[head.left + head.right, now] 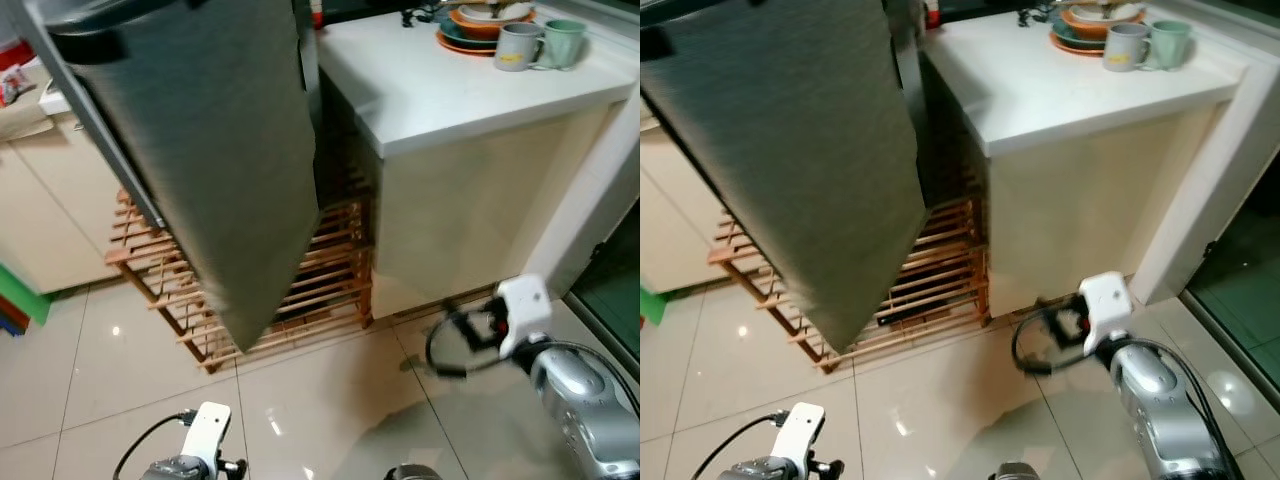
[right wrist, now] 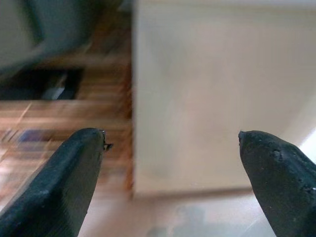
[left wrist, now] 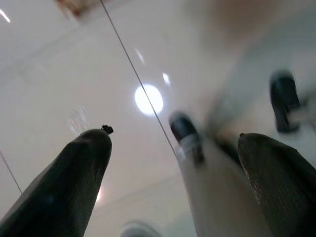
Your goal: Restocking fridge
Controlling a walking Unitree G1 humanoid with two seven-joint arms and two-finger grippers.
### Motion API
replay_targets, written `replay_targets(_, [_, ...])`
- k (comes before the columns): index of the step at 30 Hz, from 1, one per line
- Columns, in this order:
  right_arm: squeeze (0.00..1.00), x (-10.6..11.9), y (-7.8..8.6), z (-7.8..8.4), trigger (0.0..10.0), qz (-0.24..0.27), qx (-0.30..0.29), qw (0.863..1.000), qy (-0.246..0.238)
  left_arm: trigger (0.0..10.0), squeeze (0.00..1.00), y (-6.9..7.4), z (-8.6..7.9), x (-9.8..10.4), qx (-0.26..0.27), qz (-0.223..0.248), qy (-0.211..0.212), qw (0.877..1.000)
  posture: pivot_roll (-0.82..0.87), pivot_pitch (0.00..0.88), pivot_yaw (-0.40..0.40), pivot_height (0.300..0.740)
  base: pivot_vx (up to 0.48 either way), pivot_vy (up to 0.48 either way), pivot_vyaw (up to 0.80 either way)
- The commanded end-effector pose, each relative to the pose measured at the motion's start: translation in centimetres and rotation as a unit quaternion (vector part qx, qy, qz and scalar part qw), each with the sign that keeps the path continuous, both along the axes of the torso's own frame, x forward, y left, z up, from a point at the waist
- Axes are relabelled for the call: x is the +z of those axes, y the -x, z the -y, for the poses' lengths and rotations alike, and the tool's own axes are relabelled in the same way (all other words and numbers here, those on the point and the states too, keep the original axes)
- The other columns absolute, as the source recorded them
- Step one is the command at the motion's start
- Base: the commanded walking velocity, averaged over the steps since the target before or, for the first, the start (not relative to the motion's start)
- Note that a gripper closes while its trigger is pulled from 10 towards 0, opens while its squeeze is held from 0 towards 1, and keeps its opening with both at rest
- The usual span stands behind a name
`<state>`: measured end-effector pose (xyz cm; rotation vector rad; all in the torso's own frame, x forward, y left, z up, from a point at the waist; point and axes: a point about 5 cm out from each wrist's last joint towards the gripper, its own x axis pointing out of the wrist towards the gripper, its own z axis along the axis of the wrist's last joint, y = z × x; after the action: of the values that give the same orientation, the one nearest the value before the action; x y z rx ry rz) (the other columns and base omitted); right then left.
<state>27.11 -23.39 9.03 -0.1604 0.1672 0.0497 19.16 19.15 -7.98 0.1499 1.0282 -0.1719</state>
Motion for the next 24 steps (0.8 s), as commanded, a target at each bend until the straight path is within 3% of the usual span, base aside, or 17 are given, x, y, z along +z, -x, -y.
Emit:
replay_targets(1, [0.0,-0.4,-0.1,-0.3,10.0,0.01,-0.045,0.999,-0.015,10.0,0.0,-2.9,0.4,1.7,-0.035,0.084,-0.028,0.995,-0.15,0.0,0.103,0.74,0.0,0.0,0.0])
replay_targets(5, [0.0,-0.6,-0.2,-1.4,10.0,0.018,-0.04,0.999,-0.022,10.0,0.0,-4.6,0.5,3.0,-0.041,0.134,-0.013,0.99,-0.15,0.0,0.101,0.74,0.0,0.0,0.0])
replay_targets(7, [0.0,-0.7,-0.4,-2.9,10.0,0.026,-0.027,0.999,-0.026,10.0,0.0,-8.5,0.9,6.7,-0.031,0.254,0.046,0.965,-0.14,0.0,0.099,0.74,0.0,0.0,0.0])
replay_targets(8, [0.0,-0.7,-0.4,-2.9,10.0,0.026,-0.027,0.999,-0.026,10.0,0.0,-8.5,0.9,6.7,-0.031,0.254,0.046,0.965,-0.14,0.0,0.099,0.74,0.0,0.0,0.0])
replay_targets(9, [0.0,-0.7,-0.7,-3.7,10.0,0.034,-0.022,0.999,-0.03,10.0,0.0,-12.8,3.8,13.2,-0.047,0.417,0.1,0.902,-0.14,0.0,0.093,0.74,0.0,0.0,0.0])
replay_targets(10, [0.0,-0.7,-0.7,-3.7,10.0,0.034,-0.022,0.999,-0.03,10.0,0.0,-12.8,3.8,13.2,-0.047,0.417,0.1,0.902,-0.14,0.0,0.093,0.74,0.0,0.0,0.0])
replay_targets(11, [0.0,-0.6,-0.8,-3.7,10.0,0.038,-0.024,0.998,-0.031,10.0,0.0,-13.5,4.8,15.2,-0.049,0.454,0.112,0.883,-0.14,0.0,0.092,0.74,0.0,0.0,0.0])
replay_targets(12, [0.0,-0.4,-1.0,-3.8,10.0,0.046,-0.021,0.998,-0.035,10.0,0.0,-14.2,5.7,18.4,-0.036,0.5,0.138,0.854,-0.13,0.0,0.09,0.74,0.0,0.0,0.0])
replay_targets(13, [0.0,-0.4,-1.0,-3.8,10.0,0.046,-0.021,0.998,-0.035,10.0,0.0,-14.2,5.7,18.4,-0.036,0.5,0.138,0.854,-0.13,0.0,0.09,0.74,0.0,0.0,0.0])
replay_targets(14, [0.0,-0.1,-1.2,-3.9,10.0,0.054,-0.015,0.998,-0.031,10.0,0.0,-14.5,5.9,20.0,-0.021,0.522,0.162,0.837,-0.13,0.0,0.09,0.74,0.0,0.0,0.0])
replay_targets(18, [0.0,0.8,-1.2,-4.0,10.0,0.084,-0.003,0.996,-0.04,10.0,0.0,-14.9,5.5,22.0,0.0,0.548,0.146,0.824,-0.12,0.0,0.081,0.74,0.0,0.415,0.0])
replay_targets(22, [0.0,0.8,-1.1,-4.1,10.0,0.088,0.0,0.995,-0.041,10.0,0.0,-14.6,5.4,22.4,0.012,0.549,0.159,0.82,-0.12,0.0,0.081,0.74,0.0,0.45,0.0])
replay_targets(24, [0.0,0.7,-1.1,-4.3,10.0,0.09,0.001,0.995,-0.041,10.0,0.0,-13.8,5.6,22.9,0.014,0.547,0.165,0.821,-0.12,0.0,0.085,0.74,0.0,0.437,0.0])
